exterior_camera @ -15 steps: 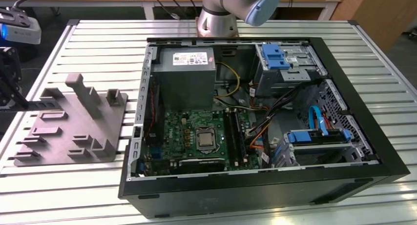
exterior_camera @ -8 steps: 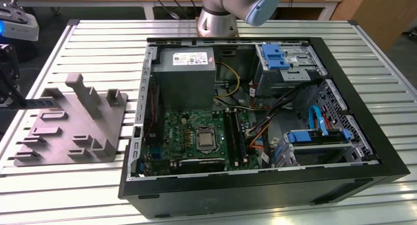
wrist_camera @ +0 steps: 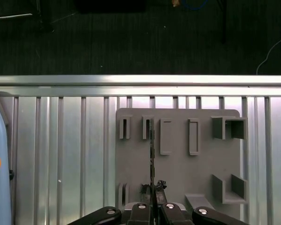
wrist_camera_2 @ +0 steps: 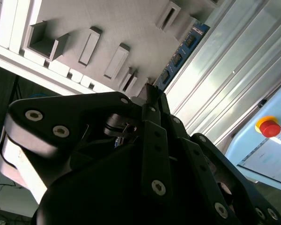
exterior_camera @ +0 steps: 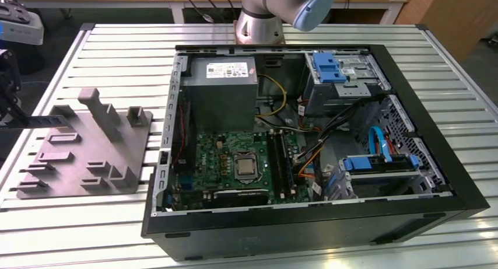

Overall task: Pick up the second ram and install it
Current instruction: 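Pick up the second ram and move it above second insertion slot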

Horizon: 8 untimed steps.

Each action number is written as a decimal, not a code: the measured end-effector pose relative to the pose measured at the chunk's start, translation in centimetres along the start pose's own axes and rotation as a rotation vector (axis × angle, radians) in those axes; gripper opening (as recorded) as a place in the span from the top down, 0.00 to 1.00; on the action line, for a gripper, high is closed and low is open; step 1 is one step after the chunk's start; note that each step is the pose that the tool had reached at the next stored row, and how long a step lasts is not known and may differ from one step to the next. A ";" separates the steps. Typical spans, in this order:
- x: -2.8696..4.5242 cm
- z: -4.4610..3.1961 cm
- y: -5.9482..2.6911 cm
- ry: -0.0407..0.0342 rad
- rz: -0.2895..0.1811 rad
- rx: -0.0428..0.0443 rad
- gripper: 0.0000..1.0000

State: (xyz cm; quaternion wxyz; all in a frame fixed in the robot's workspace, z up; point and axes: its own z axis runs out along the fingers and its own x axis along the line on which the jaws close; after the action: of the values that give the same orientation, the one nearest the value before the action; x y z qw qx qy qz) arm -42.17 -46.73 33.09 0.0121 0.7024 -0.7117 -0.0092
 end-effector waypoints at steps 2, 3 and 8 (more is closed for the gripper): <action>0.00 -0.17 0.00 0.0000 0.000 0.0000 0.86; 0.00 -0.25 0.01 -0.0001 0.000 0.0001 0.86; 0.00 -0.38 0.01 -0.0001 0.000 0.0002 0.86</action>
State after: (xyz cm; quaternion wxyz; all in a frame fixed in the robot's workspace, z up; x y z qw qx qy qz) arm -42.17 -46.73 33.46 0.0120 0.7024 -0.7117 -0.0091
